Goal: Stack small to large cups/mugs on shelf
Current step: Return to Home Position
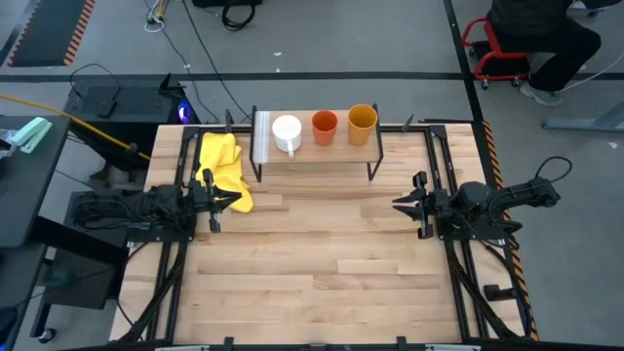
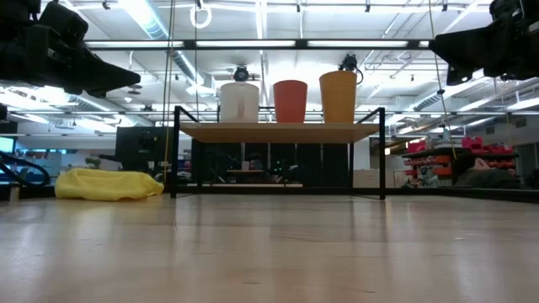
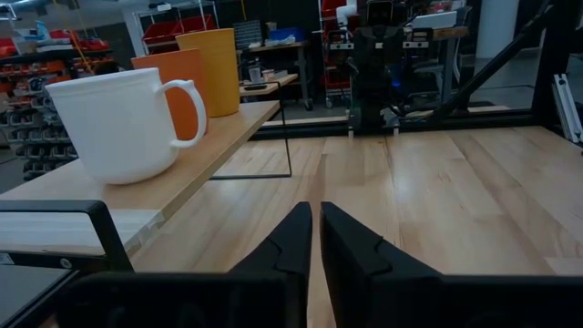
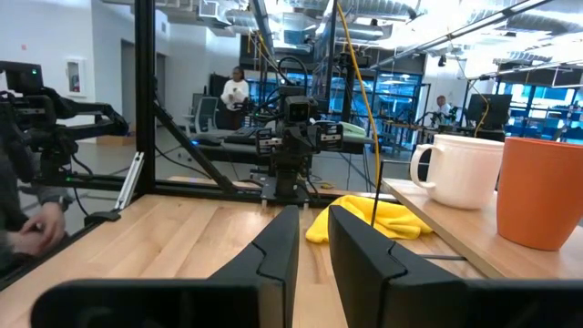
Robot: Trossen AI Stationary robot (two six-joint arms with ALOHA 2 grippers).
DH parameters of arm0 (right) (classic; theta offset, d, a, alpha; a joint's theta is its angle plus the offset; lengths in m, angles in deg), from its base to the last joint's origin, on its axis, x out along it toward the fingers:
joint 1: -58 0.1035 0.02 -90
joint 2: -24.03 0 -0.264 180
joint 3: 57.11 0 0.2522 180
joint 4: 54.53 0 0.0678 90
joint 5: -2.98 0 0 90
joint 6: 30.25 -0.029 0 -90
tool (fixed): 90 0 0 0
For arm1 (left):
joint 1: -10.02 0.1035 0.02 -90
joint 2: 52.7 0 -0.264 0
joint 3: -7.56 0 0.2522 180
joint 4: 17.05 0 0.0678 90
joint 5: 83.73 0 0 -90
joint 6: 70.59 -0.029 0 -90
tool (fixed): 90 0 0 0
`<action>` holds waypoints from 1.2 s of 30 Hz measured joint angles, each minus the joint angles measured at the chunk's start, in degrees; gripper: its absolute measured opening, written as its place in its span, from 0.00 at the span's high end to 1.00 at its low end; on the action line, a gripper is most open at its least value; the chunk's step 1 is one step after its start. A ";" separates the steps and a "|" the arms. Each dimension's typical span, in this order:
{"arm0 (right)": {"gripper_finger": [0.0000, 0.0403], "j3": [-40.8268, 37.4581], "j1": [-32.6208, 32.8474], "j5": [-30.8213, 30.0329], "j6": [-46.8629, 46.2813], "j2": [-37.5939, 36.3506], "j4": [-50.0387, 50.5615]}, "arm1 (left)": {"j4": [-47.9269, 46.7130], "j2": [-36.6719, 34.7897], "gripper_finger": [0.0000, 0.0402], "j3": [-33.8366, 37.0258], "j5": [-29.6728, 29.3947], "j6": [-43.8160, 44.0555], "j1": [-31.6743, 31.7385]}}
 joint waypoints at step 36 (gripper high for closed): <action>0.82 0.00 0.02 0.00 0.00 0.00 0.00 | -0.01 0.00 0.93 0.00 -0.01 0.00 0.01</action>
